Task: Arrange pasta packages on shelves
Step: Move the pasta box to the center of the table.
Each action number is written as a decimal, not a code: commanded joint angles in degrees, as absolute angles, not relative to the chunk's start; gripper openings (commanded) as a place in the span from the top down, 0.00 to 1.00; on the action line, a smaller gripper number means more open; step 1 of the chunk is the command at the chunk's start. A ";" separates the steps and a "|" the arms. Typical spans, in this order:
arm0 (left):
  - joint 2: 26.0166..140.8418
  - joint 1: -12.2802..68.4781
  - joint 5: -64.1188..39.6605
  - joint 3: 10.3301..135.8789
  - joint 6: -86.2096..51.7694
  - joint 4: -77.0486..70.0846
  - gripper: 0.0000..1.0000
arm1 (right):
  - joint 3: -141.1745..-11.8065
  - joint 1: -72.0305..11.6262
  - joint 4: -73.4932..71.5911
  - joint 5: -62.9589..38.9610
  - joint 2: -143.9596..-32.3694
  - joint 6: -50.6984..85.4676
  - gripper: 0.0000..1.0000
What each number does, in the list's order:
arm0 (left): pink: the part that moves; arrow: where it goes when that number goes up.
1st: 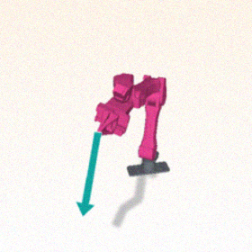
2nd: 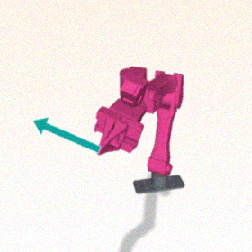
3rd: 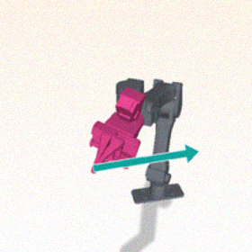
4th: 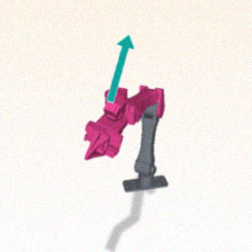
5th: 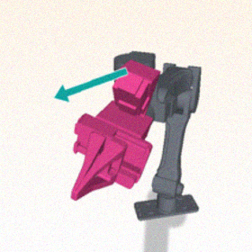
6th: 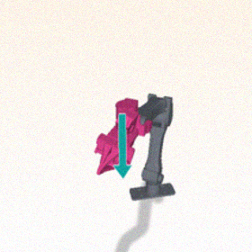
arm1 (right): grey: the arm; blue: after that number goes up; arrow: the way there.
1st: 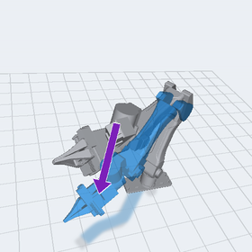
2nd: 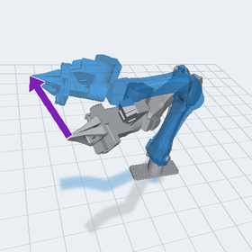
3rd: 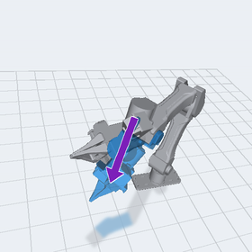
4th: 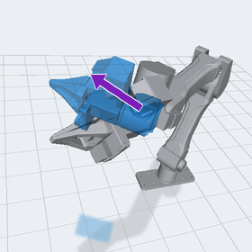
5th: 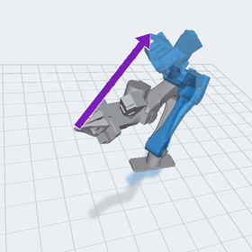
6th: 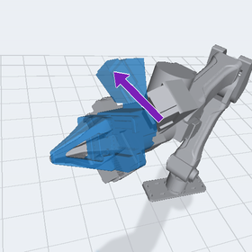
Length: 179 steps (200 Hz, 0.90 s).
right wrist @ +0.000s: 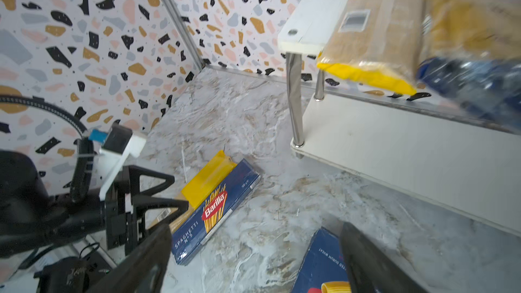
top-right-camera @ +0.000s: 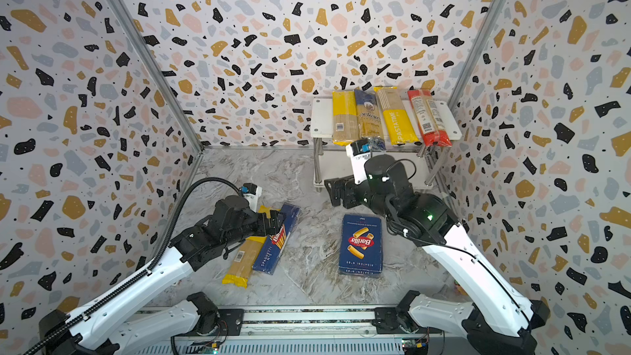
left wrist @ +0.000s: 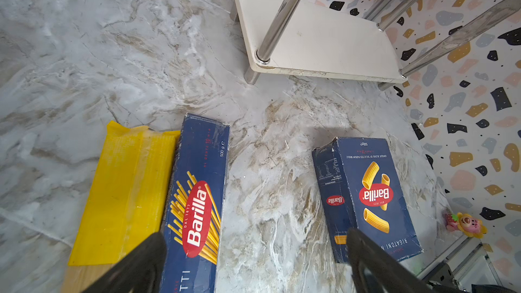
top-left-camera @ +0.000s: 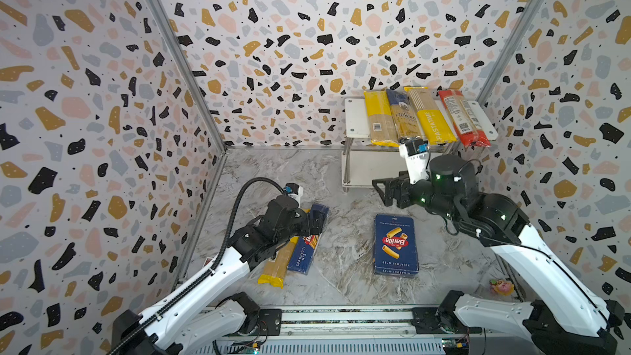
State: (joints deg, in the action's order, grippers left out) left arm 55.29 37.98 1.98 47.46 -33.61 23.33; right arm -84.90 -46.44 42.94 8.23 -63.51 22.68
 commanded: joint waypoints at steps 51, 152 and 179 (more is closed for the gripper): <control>55.93 37.75 1.39 46.60 -35.26 22.59 0.00 | -62.73 -46.18 43.69 18.71 -63.88 34.57 0.05; 61.94 37.78 -1.48 47.42 -34.31 20.12 0.01 | -45.61 -25.40 34.39 7.60 -59.94 35.80 0.04; 61.44 37.77 -1.29 46.16 -34.37 19.48 0.01 | -43.57 -22.88 33.36 5.93 -59.84 35.00 0.04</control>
State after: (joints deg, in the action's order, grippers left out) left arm 62.37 37.98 -0.54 46.89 -35.11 21.71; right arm -44.64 -24.64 34.65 7.94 -60.36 35.66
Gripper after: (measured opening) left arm 0.994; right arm 0.963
